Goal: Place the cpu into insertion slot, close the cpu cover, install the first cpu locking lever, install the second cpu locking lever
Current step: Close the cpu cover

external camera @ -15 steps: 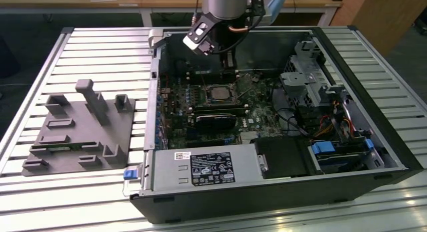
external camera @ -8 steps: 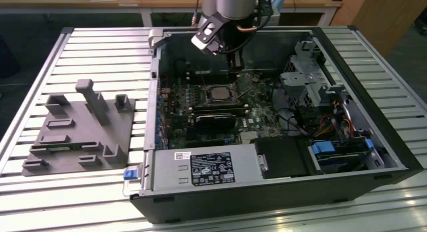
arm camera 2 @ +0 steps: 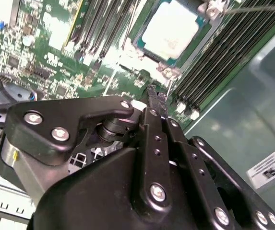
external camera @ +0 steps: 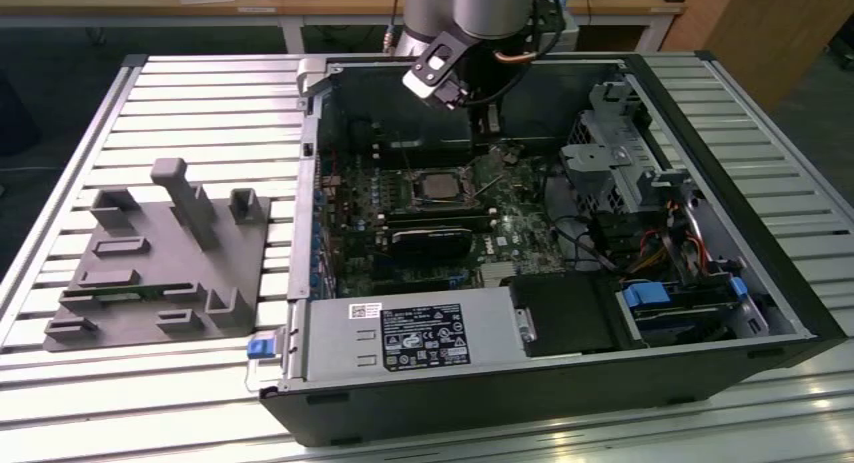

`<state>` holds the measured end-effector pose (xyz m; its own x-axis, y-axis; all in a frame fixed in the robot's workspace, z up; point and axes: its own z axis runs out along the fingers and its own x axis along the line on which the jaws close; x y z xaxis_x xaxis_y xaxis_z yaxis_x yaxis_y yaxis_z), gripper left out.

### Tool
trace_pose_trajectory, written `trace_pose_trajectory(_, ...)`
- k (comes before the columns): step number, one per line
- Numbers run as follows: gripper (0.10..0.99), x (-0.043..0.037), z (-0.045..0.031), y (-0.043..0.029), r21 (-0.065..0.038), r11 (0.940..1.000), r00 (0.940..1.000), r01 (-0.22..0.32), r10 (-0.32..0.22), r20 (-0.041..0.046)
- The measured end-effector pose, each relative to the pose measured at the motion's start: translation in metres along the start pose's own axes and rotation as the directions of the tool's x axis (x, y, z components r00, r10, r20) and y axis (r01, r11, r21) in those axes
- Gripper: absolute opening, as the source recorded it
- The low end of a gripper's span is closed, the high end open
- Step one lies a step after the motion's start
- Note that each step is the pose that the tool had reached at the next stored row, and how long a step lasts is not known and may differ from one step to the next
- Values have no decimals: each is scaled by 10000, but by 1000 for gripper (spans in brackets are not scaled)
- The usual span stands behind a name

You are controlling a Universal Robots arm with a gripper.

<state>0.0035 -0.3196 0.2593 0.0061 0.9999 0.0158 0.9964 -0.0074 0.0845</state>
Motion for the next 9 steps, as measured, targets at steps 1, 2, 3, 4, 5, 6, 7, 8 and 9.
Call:
trace_pose_trajectory(1,106,0,2,29,0,10000,10000,0,0,0)
trace_pose_trajectory(2,106,1,5,58,1,10000,10000,2,-2,1)
trace_pose_trajectory(3,106,1,7,88,1,10000,10000,1,-1,2)
trace_pose_trajectory(4,106,1,9,119,1,10000,10000,0,0,3)
trace_pose_trajectory(5,106,2,12,153,2,10000,10000,1,-1,3)
trace_pose_trajectory(6,106,2,16,186,1,10000,10000,1,-1,1)
trace_pose_trajectory(7,106,2,19,219,1,10000,10000,0,0,-1)
trace_pose_trajectory(8,106,3,22,253,1,10000,10000,1,-1,0)
trace_pose_trajectory(9,106,3,24,285,2,10000,10000,1,-1,0)
